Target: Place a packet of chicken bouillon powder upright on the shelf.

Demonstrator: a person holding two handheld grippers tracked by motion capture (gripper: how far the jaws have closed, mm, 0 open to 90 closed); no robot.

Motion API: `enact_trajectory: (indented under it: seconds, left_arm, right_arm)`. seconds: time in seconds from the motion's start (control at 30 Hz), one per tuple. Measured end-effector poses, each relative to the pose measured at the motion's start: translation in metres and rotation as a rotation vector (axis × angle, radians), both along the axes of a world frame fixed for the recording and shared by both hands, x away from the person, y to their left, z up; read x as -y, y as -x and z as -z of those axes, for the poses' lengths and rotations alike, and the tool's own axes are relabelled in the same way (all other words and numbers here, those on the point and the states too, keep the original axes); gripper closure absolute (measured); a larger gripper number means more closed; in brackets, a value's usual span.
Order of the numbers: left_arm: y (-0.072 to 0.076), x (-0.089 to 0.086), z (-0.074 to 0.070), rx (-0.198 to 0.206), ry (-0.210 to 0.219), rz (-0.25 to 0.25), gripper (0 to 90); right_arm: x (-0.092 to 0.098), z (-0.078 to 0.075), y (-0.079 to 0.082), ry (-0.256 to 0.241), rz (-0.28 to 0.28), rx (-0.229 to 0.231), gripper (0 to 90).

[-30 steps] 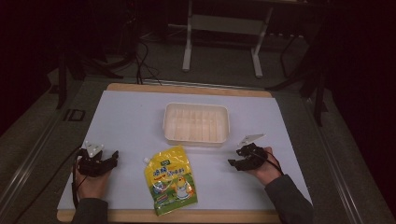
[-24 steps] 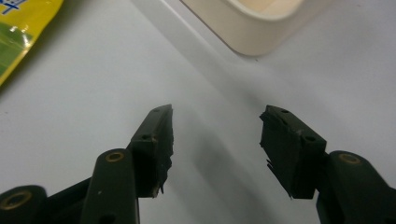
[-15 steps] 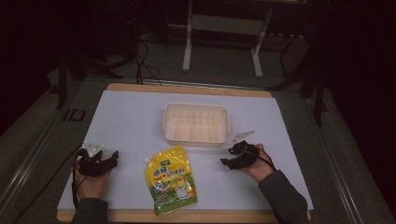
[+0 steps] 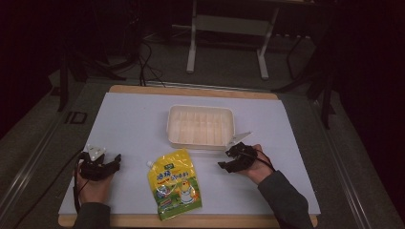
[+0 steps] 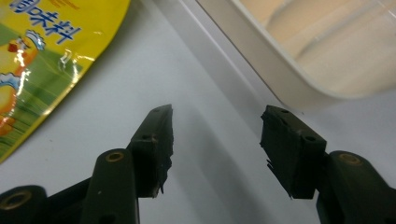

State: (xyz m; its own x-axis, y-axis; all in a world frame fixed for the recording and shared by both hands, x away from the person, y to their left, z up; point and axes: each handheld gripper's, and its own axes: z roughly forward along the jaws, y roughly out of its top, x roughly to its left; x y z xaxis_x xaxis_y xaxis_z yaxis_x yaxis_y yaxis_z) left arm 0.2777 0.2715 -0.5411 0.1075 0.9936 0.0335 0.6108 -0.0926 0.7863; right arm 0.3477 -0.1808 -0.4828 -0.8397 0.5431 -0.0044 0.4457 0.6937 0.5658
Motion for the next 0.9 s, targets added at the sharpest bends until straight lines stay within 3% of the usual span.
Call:
enact_trajectory:
  seconds: [0.9]
  left_arm:
    - [0.000, 0.000, 0.000, 0.003, 0.002, 0.003, 34.8]
  right_arm:
    - [-0.046, -0.001, -0.003, -0.004, -0.104, -0.010, 44.9]
